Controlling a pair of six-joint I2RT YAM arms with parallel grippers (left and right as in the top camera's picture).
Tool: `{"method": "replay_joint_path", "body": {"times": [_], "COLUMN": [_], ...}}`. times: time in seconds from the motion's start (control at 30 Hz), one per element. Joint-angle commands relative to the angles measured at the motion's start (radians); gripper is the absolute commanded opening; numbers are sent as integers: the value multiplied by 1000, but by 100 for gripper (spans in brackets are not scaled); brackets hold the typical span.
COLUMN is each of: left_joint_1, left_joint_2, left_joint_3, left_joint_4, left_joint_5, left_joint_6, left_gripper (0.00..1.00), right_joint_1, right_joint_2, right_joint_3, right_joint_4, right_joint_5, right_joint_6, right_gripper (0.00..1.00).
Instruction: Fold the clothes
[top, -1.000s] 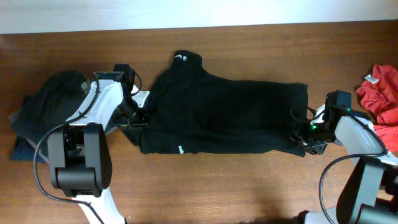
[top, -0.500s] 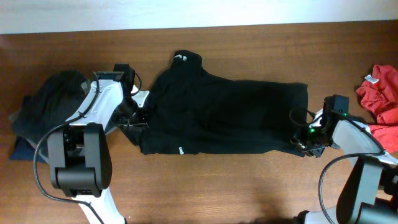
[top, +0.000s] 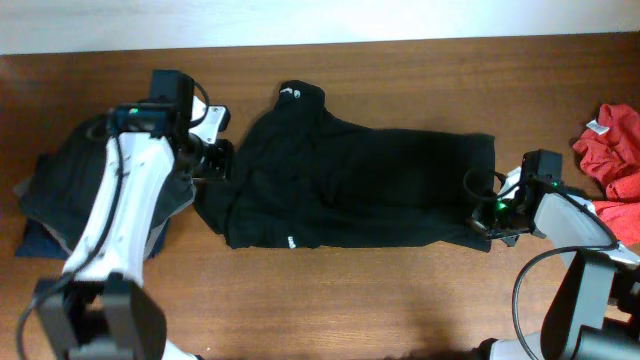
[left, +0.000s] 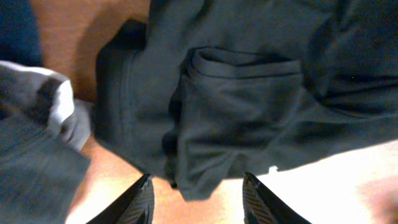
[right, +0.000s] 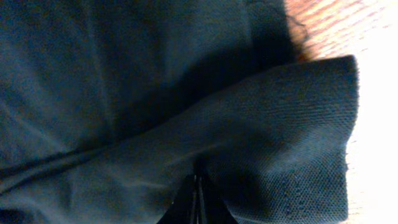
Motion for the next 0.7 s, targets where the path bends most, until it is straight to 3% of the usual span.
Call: {"method": "replay_joint_path", "body": {"times": [0.0, 0.67], "left_joint_1": [1, -1], "left_joint_2": [-41, -47], "left_joint_3": [11, 10], "left_joint_4": [-18, -31], "left_joint_5": [2, 3], "left_joint_6": [2, 2], "left_gripper": [47, 47], "right_joint_1": [4, 6], "right_joint_2": [-8, -8], "right_joint_3": [68, 104], "right_joint_4": [-12, 223], "right_joint_5": [-46, -32], "right_joint_6": [-56, -70], "right_gripper": [4, 4]}}
